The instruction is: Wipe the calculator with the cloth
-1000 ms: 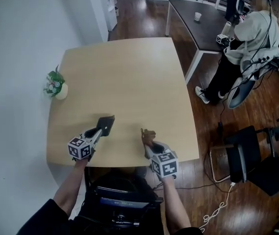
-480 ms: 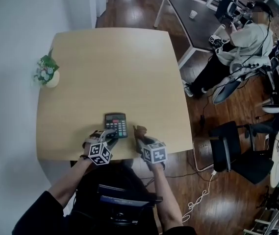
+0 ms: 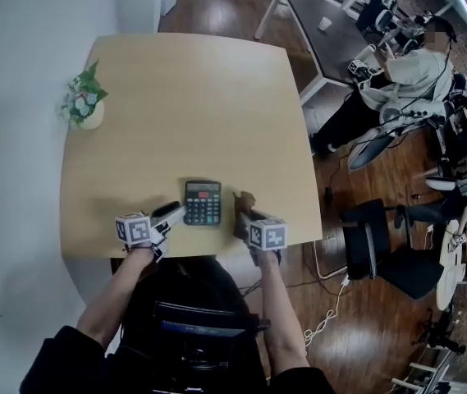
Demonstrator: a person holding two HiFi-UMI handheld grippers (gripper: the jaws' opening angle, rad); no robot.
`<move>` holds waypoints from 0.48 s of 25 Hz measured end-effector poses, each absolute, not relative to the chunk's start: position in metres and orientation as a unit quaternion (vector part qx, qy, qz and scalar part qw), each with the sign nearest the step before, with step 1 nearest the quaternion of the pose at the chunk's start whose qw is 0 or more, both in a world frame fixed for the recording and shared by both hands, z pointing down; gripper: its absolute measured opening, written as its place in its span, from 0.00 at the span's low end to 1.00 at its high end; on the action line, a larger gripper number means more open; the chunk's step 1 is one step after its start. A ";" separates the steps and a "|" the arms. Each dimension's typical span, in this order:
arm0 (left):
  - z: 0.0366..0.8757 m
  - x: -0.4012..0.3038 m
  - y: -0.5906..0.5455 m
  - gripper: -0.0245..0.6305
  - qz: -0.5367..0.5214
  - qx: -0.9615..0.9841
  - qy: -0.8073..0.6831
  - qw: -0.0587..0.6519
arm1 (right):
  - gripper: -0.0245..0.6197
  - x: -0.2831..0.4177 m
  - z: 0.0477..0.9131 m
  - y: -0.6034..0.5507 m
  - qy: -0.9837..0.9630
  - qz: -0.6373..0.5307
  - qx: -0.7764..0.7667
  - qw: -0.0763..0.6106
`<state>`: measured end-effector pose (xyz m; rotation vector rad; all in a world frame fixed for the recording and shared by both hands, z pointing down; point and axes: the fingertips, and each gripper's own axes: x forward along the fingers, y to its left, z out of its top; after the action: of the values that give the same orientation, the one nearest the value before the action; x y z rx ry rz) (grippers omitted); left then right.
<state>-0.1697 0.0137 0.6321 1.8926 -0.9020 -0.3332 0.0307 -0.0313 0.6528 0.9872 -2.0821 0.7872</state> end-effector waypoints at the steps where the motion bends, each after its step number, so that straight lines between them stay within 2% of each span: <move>1: 0.638 -0.176 0.012 0.37 -0.150 0.759 -0.374 0.511 | 0.16 0.028 0.656 -0.032 -0.802 0.303 0.380 0.346; 5: 0.670 -0.172 0.012 0.37 -0.125 0.709 -0.391 0.574 | 0.16 0.012 0.677 -0.034 -0.800 0.316 0.373 0.349; 8: 0.683 -0.164 0.007 0.37 -0.168 0.657 -0.379 0.629 | 0.16 0.000 0.693 -0.036 -0.793 0.336 0.366 0.352; 12: 0.689 -0.157 -0.006 0.38 -0.190 0.632 -0.382 0.647 | 0.16 -0.021 0.698 -0.044 -0.804 0.368 0.336 0.323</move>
<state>-0.1570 -0.0058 0.6894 1.4388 -0.8687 -0.4313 -0.0207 -0.0437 0.6979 0.8829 -2.1106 0.9660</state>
